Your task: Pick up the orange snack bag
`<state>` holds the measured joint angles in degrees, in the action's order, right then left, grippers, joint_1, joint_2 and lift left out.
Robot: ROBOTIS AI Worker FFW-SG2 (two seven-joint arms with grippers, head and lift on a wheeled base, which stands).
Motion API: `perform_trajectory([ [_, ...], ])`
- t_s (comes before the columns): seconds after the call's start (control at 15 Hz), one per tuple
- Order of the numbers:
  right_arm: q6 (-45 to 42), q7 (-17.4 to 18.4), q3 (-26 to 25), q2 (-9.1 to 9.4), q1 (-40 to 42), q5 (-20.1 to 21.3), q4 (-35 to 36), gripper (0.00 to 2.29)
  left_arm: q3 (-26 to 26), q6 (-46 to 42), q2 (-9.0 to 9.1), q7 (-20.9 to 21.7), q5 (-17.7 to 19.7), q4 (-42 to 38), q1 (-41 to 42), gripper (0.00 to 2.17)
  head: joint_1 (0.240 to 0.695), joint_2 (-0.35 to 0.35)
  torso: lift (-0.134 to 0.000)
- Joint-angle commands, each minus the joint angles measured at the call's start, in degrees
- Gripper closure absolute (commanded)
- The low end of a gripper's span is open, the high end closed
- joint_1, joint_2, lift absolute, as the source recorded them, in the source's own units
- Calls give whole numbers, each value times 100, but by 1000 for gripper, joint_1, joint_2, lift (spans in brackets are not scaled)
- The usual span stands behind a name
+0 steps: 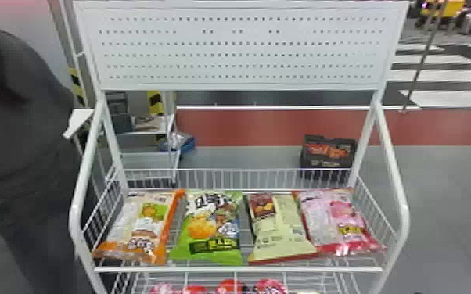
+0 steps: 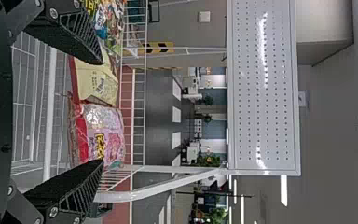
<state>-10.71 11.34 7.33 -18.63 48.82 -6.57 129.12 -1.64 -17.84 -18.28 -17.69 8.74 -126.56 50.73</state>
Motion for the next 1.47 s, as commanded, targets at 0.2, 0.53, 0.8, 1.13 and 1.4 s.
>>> perform_trajectory([
  [0.2, -5, 0, 67, 78, 14, 121, -1, 140, -170, 708, -53, 90, 111, 281, -828, 110, 499, 0, 0],
  [0.53, 12, 0, 102, 96, 14, 191, -1, 140, -645, 1939, -53, 55, 137, 826, -2094, 113, 499, 0, 0],
  [0.8, 12, 0, 146, 114, 23, 270, -1, 140, -935, 2501, 8, 20, 155, 1239, -2867, 113, 499, 0, 0],
  [1.13, 12, 0, 190, 122, -13, 288, -27, 140, -1049, 3187, 70, 90, 181, 1775, -3650, 154, 499, 0, 0],
  [1.4, 12, 0, 199, 122, -21, 279, -36, 140, -1049, 3661, 131, 108, 313, 2311, -4291, 211, 499, 0, 0],
])
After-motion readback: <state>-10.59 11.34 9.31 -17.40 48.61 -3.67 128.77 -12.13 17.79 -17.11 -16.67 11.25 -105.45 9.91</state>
